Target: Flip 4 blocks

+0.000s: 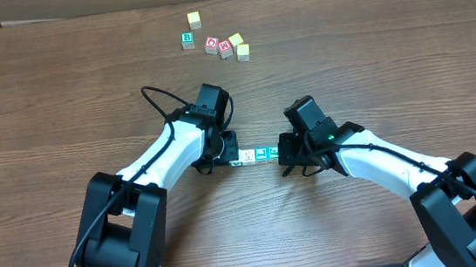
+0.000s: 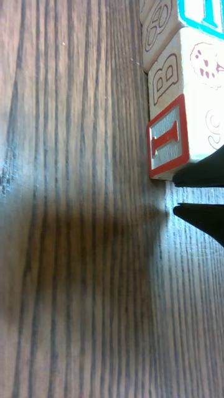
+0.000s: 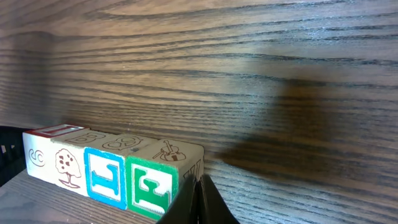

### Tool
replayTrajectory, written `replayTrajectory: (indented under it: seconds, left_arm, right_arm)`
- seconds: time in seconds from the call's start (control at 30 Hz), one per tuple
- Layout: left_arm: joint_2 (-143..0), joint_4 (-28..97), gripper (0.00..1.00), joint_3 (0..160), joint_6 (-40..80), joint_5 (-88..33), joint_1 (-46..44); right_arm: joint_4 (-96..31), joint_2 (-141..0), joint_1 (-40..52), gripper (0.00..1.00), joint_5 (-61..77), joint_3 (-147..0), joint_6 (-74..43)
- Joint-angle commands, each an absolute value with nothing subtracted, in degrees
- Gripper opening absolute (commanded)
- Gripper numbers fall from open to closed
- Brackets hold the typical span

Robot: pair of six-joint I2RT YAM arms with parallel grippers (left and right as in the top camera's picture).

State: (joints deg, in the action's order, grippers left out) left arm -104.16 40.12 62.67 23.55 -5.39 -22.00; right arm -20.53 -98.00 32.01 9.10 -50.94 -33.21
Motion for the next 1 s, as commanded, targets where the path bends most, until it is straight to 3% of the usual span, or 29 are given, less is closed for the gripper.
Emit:
replayTrajectory:
  seconds: [0.0, 0.97]
  left_arm:
    - [-104.7, 39.6, 0.04, 62.0, 23.3, -6.0, -21.8]
    - [-104.7, 33.3, 0.04, 62.0, 17.1, -5.8, -21.8]
  right_arm:
    - [-20.3, -98.4, 32.2, 0.04, 9.1, -50.7, -33.3]
    - [-19.8, -98.4, 36.1, 0.04, 10.8, -50.7, -54.7]
